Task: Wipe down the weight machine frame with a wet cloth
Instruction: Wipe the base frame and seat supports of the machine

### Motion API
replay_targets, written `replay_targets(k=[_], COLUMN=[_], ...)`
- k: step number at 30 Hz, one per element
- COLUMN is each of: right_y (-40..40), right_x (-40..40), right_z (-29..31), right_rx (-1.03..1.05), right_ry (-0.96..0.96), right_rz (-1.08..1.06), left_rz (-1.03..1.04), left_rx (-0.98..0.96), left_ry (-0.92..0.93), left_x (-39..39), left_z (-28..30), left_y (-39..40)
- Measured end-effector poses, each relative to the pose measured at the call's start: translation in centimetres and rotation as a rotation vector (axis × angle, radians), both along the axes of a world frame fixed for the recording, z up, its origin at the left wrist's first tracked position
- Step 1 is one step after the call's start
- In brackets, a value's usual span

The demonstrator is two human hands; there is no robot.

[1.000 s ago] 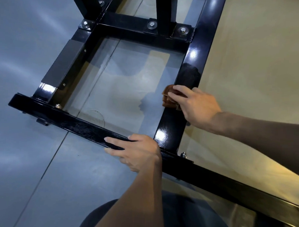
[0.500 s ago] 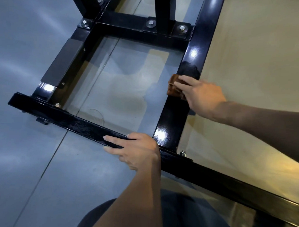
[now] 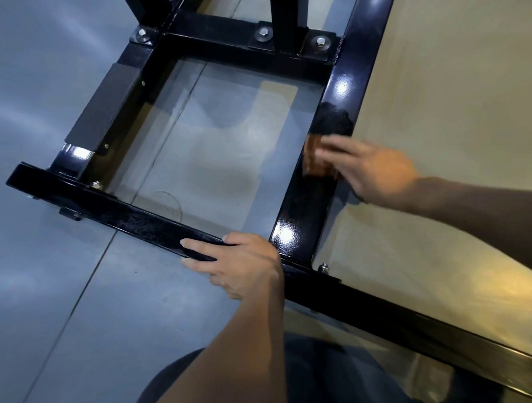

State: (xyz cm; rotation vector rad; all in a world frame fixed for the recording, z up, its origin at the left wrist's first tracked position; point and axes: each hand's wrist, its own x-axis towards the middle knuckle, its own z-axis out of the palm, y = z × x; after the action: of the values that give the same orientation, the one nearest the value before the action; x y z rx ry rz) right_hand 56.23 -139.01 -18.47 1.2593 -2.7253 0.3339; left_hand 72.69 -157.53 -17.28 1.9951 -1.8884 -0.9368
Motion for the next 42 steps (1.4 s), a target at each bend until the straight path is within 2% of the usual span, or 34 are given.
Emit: replay_targets(k=[3, 5, 7, 10, 12, 14, 19, 24, 26, 31, 34, 36, 39, 42], right_y=[-1.7, -3.2, -4.0, -3.0, -1.7, -0.7, -0.1, -3.3, -4.1, -2.3, -0.9, -0.4, -0.7, -2.0], right_x=[-2.4, -0.5, 4.0, 10.1, 10.7, 8.6, -1.6, -5.9, -3.6, 7.2, 8.6, 5.8, -0.2, -5.7], right_z=[0.6, 1.1, 0.9, 0.5, 0.0, -0.5, -0.3, 1.7, 2.1, 0.7, 0.3, 0.0, 0.4, 1.6], right_rx=[0.032, 0.007, -0.056, -0.073, -0.013, 0.018, -0.073, -0.025, -0.010, -0.048, 0.023, -0.002, -0.046, 0.000], right_ry=[-0.098, -0.141, -0.139, -0.109, -0.067, -0.044, -0.097, -0.179, -0.149, -0.134, -0.102, -0.064, -0.036, -0.091], right_rz=[-0.310, -0.386, -0.275, 0.042, 0.229, 0.256, -0.220, -0.430, -0.360, 0.145, 0.353, 0.287, -0.047, -0.321], left_rz=[-0.024, -0.014, -0.011, -0.008, -0.004, -0.002, -0.017, -0.019, -0.023, -0.011, -0.002, -0.009, -0.025, -0.028], left_rx=[-0.006, -0.011, -0.021, -0.017, -0.017, -0.020, -0.018, -0.026, -0.024, -0.044, -0.049, -0.058, -0.038, -0.022], left_ry=[-0.002, 0.002, -0.011, -0.017, -0.018, -0.018, -0.013, 0.013, 0.005, -0.029, -0.036, -0.038, -0.015, 0.003], left_x=[0.1, 0.1, 0.0, -0.1, -0.1, -0.1, 0.0, 0.0, 0.1, -0.2, -0.2, -0.2, -0.1, 0.1], left_z=[0.0, -0.1, 0.0, -0.1, 0.0, 0.0, -0.3, -0.3, -0.3, -0.4, -0.4, -0.5, -0.5, -0.5], left_y=[0.0, 0.1, 0.1, 0.0, 0.1, 0.2, 0.2, 0.2, 0.1, 0.2, 0.1, 0.2, 0.2, 0.0])
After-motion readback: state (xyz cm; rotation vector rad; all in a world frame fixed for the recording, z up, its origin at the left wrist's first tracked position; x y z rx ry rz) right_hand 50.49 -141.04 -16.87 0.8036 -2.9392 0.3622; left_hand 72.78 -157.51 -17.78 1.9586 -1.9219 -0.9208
